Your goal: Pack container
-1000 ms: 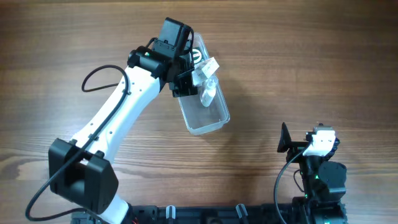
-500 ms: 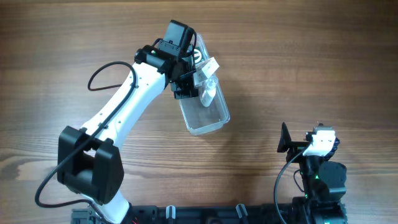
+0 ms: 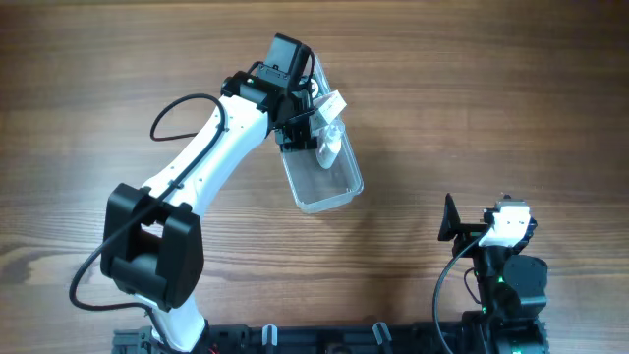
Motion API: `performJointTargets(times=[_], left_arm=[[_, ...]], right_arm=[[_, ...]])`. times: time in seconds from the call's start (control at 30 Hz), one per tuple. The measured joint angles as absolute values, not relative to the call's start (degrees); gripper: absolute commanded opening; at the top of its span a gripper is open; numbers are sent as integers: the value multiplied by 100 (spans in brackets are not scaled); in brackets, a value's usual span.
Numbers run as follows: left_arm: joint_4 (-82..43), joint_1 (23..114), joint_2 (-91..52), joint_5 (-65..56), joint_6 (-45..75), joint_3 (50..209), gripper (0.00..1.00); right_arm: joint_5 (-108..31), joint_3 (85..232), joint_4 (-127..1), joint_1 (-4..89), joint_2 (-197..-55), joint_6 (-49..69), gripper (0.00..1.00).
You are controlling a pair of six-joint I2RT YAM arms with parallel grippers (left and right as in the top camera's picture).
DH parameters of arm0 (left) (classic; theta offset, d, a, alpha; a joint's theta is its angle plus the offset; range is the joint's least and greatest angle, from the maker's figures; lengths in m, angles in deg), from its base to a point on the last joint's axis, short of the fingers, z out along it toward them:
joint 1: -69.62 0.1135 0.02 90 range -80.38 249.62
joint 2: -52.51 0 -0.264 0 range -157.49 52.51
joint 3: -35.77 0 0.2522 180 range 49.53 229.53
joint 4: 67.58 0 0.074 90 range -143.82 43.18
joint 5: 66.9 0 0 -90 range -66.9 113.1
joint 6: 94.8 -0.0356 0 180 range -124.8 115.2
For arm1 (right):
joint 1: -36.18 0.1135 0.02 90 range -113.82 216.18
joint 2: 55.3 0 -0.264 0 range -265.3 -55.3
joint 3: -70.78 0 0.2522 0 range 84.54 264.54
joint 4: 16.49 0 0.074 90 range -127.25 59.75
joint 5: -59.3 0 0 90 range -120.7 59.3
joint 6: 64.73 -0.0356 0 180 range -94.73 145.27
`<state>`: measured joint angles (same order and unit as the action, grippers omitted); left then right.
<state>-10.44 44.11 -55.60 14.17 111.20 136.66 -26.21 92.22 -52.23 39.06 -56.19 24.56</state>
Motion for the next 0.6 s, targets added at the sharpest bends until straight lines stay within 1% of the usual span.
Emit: performJointTargets(times=[0.17,0.23,0.43,0.6], left_arm=[[-1057,4415,-5560,1389,11120,13666,40],[-1066,4443,-5560,1387,11120,13666,34],[-1363,4505,-5560,1385,11120,13666,22],[-1678,4529,-5560,1385,11120,13666,17]], right_arm=[[-2621,9222,-5223,3906,-5619,2456,100],[-2621,9222,-5220,3906,-5619,2456,100],[-2621,9222,-5220,3906,-5619,2456,100],[-2621,9222,-5223,3906,-5619,2456,100]])
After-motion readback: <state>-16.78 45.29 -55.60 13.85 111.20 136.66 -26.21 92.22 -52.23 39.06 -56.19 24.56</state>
